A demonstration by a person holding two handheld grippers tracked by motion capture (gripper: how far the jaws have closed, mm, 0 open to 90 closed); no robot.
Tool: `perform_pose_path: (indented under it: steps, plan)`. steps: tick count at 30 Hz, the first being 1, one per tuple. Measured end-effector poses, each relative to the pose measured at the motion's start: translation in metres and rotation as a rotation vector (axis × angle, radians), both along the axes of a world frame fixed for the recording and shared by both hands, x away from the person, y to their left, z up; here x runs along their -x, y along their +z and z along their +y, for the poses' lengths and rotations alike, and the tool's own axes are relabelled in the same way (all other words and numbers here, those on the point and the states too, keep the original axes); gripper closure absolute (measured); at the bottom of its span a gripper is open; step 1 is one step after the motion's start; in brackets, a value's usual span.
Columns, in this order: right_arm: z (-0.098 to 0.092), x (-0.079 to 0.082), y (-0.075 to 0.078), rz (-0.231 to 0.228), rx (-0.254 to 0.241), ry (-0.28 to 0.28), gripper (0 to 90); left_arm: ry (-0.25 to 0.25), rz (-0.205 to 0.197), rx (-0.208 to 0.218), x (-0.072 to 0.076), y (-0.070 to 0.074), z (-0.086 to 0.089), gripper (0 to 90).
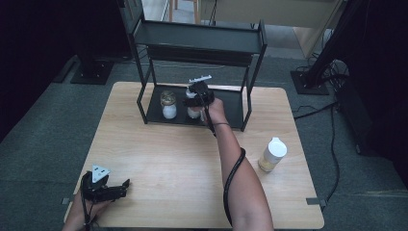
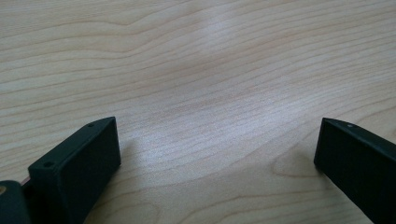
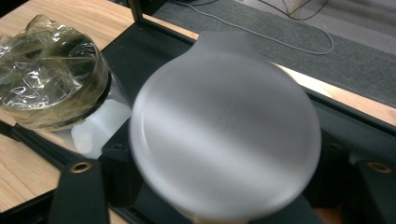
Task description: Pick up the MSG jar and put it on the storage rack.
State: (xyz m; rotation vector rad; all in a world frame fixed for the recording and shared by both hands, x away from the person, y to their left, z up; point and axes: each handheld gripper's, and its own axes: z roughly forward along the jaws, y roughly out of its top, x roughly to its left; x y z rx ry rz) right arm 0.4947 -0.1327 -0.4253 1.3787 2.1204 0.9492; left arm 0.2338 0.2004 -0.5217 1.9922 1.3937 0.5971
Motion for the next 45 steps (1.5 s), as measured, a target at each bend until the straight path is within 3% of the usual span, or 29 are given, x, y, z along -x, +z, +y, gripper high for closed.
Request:
perform_pose_path:
  steps: [10, 18, 45]
  plan:
    - [-0.007, 0.008, -0.013, -0.013, -0.061, 0.038, 0.0, -0.002, 0.000, 0.000, 0.000, 0.000, 0.000, 0.4]
    - [-0.010, 0.017, -0.021, -0.027, -0.085, 0.071, 0.0, -0.002, 0.000, 0.001, 0.000, 0.000, 0.000, 0.5]
    - [-0.032, 0.058, -0.079, -0.078, -0.125, 0.042, 0.0, -0.001, -0.001, 0.001, 0.000, 0.000, 0.000, 0.4]
